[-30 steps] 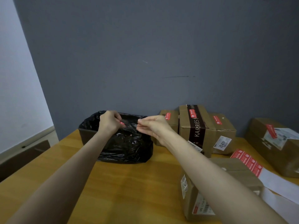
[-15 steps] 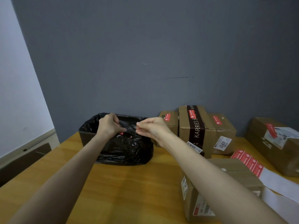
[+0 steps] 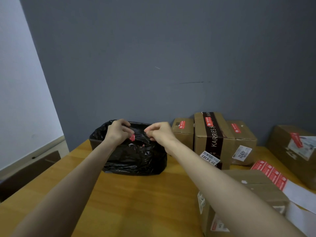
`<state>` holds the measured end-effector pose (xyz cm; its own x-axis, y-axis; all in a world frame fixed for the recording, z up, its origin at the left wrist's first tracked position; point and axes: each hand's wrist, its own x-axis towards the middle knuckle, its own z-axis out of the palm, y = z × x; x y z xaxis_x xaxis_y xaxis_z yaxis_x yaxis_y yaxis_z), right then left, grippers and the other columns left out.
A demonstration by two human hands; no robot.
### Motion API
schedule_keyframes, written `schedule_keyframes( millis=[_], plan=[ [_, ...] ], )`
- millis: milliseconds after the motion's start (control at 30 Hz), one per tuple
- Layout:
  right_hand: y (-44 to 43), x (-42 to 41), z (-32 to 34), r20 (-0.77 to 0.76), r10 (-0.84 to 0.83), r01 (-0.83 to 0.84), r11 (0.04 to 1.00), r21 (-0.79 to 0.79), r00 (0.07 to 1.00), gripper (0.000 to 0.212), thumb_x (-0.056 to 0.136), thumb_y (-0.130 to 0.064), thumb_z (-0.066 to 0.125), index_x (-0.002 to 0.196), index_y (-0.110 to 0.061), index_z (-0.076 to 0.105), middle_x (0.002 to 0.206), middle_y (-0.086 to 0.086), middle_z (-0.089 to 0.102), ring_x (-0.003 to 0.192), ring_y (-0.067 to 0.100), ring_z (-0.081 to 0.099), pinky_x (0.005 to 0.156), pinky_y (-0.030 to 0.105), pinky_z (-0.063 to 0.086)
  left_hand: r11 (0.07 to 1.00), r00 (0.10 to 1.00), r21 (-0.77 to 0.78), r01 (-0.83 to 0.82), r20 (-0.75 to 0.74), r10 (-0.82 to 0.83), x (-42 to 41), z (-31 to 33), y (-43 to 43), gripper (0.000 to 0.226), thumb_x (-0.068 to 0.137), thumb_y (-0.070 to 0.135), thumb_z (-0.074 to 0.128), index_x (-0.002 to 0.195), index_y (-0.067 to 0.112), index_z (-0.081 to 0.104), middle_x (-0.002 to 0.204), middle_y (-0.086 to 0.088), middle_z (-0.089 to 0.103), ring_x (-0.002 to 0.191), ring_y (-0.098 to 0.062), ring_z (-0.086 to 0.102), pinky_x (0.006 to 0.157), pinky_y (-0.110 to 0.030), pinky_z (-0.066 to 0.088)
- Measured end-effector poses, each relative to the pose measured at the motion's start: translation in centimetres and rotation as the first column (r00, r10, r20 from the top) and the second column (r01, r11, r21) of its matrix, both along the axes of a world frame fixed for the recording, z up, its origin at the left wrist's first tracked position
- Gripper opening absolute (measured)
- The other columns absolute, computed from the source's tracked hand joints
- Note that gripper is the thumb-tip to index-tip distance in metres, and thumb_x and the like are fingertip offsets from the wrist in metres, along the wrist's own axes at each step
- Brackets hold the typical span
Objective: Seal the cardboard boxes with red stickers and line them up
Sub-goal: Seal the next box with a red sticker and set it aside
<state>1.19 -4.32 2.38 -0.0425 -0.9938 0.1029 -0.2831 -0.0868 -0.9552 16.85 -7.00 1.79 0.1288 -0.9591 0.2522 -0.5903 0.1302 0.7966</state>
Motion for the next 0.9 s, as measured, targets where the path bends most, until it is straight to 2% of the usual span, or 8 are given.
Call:
schedule_keyframes(
  millis=[100,233,333,433,567,700,800,900],
  plan=[
    [0.3,-0.5,0.1,0.002,0.013,-0.013,1.000,-0.015,1.000,0.016,0.084,-0.001,0.060,0.078,-0.012,0.071,0.080,0.004,0.066,0.077,0.017,0.062,0.082,0.032,0.055,0.999,0.990,-0.035,-0.025,0.141,0.030,-0.2,-0.2,-0.1,0.024,0.084,-0.010,0.056,0.106,-0.001,0.057,0.086,-0.017,0.070,0.081,-0.023,0.066,0.085,-0.034,0.052],
    [0.7,-1.0,0.4,-0.018,0.028,-0.028,0.999,-0.031,0.999,0.014,0.085,-0.001,0.060,0.088,-0.006,0.072,0.085,0.007,0.067,0.077,0.015,0.061,0.081,0.029,0.055,0.994,0.960,-0.099,-0.049,0.272,0.074,-0.6,-0.1,-0.1,0.021,0.075,-0.007,0.067,0.087,0.006,0.057,0.082,-0.015,0.067,0.080,-0.028,0.065,0.078,-0.037,0.054],
    [0.8,-1.2,0.6,-0.010,0.033,-0.033,0.999,-0.029,0.999,0.013,0.084,0.001,0.061,0.087,-0.006,0.072,0.084,0.006,0.067,0.074,0.013,0.060,0.078,0.026,0.054,0.994,0.935,-0.070,-0.082,0.339,0.101,-1.2,0.4,0.3,0.030,0.067,0.000,0.078,0.086,0.006,0.055,0.081,-0.012,0.062,0.077,-0.027,0.062,0.068,-0.032,0.050],
    [1.0,-1.4,0.8,-0.013,0.037,-0.038,0.999,-0.029,0.999,0.014,0.085,0.000,0.060,0.088,-0.006,0.072,0.080,0.003,0.065,0.074,0.013,0.060,0.078,0.027,0.054,0.997,0.938,-0.036,-0.065,0.338,0.073,-1.2,0.7,0.4,0.025,0.072,0.001,0.076,0.086,0.008,0.056,0.076,-0.009,0.064,0.078,-0.025,0.064,0.070,-0.031,0.048],
    [1.5,-2.0,1.2,0.002,0.029,-0.029,0.999,-0.026,1.000,0.016,0.087,0.000,0.057,0.094,-0.004,0.070,0.085,0.010,0.067,0.079,0.017,0.059,0.080,0.031,0.054,0.999,0.949,-0.034,0.024,0.316,-0.012,-1.0,0.8,0.5,0.021,0.083,-0.010,0.055,0.086,0.010,0.059,0.082,-0.007,0.069,0.090,-0.021,0.065,0.089,-0.030,0.049],
    [3.2,-3.3,2.3,0.076,0.059,-0.054,0.996,-0.064,0.995,0.018,0.091,-0.003,0.054,0.104,-0.003,0.065,0.105,0.017,0.067,0.084,0.016,0.058,0.070,0.021,0.050,0.978,0.960,-0.187,0.096,0.278,-0.041,-2.8,1.9,2.2,0.027,0.088,-0.006,0.049,0.099,0.008,0.069,0.103,-0.006,0.068,0.097,-0.016,0.061,0.084,-0.018,0.040],
    [5.1,-5.5,3.3,0.111,0.072,-0.054,0.985,-0.162,0.991,0.017,0.091,-0.003,0.053,0.104,-0.002,0.065,0.095,0.015,0.064,0.081,0.016,0.058,0.069,0.023,0.049,0.950,0.985,-0.291,0.109,0.162,-0.064,-5.5,2.8,4.5,0.033,0.087,-0.007,0.044,0.090,0.014,0.069,0.106,-0.003,0.067,0.096,-0.016,0.061,0.077,-0.022,0.043],
    [7.3,-9.1,4.1,0.120,0.018,0.013,0.968,-0.250,0.993,0.016,0.090,0.001,0.053,0.100,-0.001,0.065,0.092,0.012,0.062,0.074,0.016,0.058,0.067,0.022,0.048,0.920,0.973,-0.323,0.220,0.135,-0.186,-9.4,3.6,7.3,0.033,0.086,-0.006,0.044,0.085,0.016,0.068,0.105,0.001,0.067,0.094,-0.019,0.063,0.079,-0.029,0.048]
  ],
)
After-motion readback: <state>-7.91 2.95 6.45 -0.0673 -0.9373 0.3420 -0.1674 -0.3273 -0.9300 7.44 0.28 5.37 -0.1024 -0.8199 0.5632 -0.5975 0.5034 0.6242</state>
